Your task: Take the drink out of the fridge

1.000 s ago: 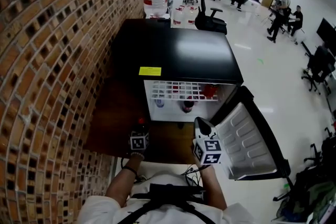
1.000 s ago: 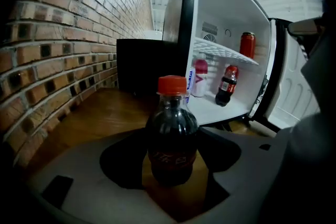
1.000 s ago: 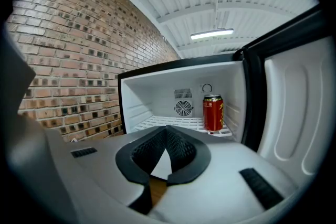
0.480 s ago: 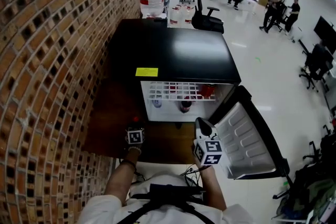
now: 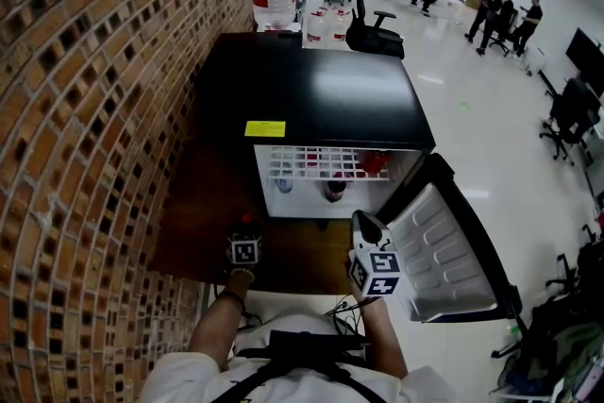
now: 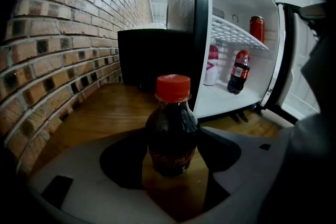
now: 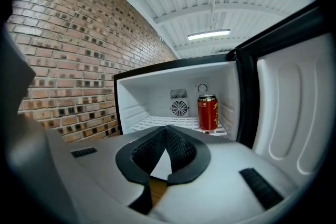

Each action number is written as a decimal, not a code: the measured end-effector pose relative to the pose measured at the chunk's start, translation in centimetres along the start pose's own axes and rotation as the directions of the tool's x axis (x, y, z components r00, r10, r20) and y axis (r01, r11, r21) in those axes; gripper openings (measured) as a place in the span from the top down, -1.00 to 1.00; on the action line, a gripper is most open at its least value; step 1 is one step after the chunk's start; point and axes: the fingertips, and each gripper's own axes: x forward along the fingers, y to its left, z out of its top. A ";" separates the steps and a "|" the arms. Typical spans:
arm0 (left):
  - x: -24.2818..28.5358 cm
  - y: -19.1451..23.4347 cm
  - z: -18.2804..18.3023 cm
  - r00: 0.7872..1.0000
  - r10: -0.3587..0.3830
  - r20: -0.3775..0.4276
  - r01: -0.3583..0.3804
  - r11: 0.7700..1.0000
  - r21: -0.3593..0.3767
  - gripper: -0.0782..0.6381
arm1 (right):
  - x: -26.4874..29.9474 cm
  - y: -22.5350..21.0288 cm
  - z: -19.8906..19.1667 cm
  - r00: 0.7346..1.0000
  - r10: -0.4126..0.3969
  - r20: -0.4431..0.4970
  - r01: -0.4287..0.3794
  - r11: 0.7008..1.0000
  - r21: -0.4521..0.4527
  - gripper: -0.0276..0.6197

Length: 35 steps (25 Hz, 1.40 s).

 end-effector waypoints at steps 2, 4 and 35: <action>-0.3 0.1 -0.3 1.000 0.005 0.000 -0.005 1.000 0.008 -0.07 | 0.0 0.0 0.0 1.000 0.001 -0.002 -0.001 1.000 0.002 0.89; -0.5 0.2 -0.5 1.000 0.009 0.004 -0.009 1.000 0.020 -0.07 | 0.0 0.2 0.0 1.000 0.003 -0.004 -0.003 1.000 0.003 0.89; -6.0 -1.7 4.7 0.974 -0.053 0.219 0.052 0.999 0.012 -0.32 | -0.6 0.5 0.3 1.000 0.013 0.001 -0.013 1.000 -0.014 0.89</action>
